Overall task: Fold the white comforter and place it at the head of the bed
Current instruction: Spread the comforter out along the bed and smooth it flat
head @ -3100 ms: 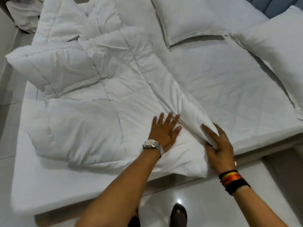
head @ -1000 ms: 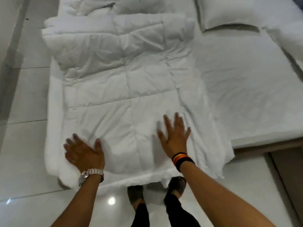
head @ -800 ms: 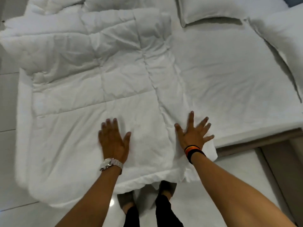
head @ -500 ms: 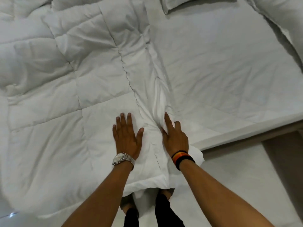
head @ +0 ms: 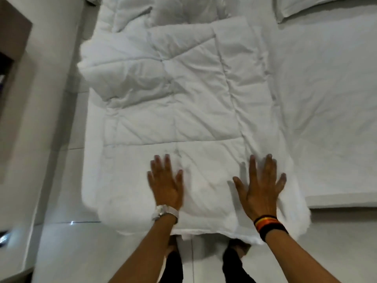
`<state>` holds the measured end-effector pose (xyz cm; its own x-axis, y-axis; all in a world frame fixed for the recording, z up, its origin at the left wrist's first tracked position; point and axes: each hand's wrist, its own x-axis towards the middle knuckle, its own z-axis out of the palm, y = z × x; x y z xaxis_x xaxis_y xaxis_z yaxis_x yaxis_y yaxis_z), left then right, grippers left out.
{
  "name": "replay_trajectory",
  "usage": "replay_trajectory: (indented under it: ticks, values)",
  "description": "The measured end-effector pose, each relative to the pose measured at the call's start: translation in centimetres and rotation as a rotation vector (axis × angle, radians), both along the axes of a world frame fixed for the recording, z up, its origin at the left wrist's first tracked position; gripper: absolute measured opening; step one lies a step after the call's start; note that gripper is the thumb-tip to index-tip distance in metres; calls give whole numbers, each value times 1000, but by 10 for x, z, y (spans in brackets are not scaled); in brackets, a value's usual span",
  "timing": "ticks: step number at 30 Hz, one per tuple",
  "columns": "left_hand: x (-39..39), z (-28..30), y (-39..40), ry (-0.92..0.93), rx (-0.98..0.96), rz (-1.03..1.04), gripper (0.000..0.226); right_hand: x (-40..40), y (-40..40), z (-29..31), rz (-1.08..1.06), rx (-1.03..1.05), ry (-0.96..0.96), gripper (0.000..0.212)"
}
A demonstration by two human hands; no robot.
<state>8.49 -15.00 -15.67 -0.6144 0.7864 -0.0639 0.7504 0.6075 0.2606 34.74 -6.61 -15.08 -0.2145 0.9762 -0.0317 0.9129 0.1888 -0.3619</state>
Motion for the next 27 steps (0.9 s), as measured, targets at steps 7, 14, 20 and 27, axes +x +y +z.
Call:
replay_trajectory:
  ticks: [7, 14, 20, 27]
  values:
    - [-200, 6, -56, -299, 4, 653, 109, -185, -15, -11, 360, -46, -99, 77]
    - [-238, 7, -100, -579, 196, 585, 93, -300, -60, -10, 198, -139, -107, 78]
    - [-268, 5, -153, -715, 21, 526, 112, -331, -121, -13, 129, -298, -265, 77]
    - [-326, 25, -56, -940, 164, 452, 105, -412, -98, 11, 77, -185, -106, 76]
